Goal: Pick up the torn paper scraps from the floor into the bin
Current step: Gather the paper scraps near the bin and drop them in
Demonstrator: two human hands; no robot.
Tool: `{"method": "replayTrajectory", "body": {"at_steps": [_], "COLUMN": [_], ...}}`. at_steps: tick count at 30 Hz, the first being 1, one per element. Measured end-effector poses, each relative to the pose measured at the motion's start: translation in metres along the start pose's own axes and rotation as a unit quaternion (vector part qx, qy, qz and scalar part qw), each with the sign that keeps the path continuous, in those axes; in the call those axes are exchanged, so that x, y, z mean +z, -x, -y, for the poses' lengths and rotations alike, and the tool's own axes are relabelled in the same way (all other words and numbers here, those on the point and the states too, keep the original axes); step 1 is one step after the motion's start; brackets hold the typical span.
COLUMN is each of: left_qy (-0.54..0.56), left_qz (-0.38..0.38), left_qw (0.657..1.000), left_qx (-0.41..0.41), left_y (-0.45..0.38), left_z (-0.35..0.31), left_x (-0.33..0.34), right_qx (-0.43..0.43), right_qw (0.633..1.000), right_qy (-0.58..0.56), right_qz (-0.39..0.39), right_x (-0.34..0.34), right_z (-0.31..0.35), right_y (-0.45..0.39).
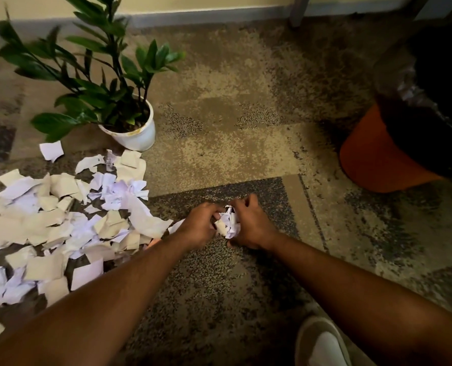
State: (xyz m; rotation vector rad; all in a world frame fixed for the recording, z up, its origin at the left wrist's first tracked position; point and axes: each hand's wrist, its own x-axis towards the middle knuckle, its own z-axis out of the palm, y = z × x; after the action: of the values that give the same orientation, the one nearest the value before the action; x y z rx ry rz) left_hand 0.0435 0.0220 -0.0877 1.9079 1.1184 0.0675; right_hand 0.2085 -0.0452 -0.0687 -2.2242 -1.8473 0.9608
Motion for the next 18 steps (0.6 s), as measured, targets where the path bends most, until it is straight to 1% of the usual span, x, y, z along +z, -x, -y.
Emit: {"method": "replayTrajectory", "body": {"at_steps": [3, 5, 7, 10, 15, 18], "left_qy": [0.015, 0.009, 0.022, 0.031, 0.061, 0.096], "left_qz": [0.008, 0.002, -0.016, -0.055, -0.102, -0.111], "left_qw": [1.000, 1.000, 0.999, 0.996, 0.989, 0.982], "left_qx": [-0.020, -0.023, -0.043, -0.064, -0.091, -0.118], "left_y": [-0.001, -0.001, 0.000, 0.002, 0.001, 0.001], "left_z": [0.001, 0.001, 0.004, 0.006, 0.004, 0.006], "left_x": [-0.008, -0.009, -0.008, -0.004, -0.002, -0.002], "right_qx": [0.006, -0.003, -0.019, -0.054, -0.105, -0.135], "right_qw": [0.999, 0.997, 0.995, 0.993, 0.990, 0.987], "right_qy": [0.031, 0.071, 0.095, 0.086, 0.070, 0.047], "right_qz": [0.015, -0.002, -0.025, -0.057, -0.065, -0.075], "right_x": [0.005, 0.012, 0.019, 0.027, 0.030, 0.030], "right_z": [0.005, 0.008, 0.010, 0.008, 0.006, 0.002], "right_y": [-0.001, 0.000, 0.002, 0.002, 0.000, -0.002]}}
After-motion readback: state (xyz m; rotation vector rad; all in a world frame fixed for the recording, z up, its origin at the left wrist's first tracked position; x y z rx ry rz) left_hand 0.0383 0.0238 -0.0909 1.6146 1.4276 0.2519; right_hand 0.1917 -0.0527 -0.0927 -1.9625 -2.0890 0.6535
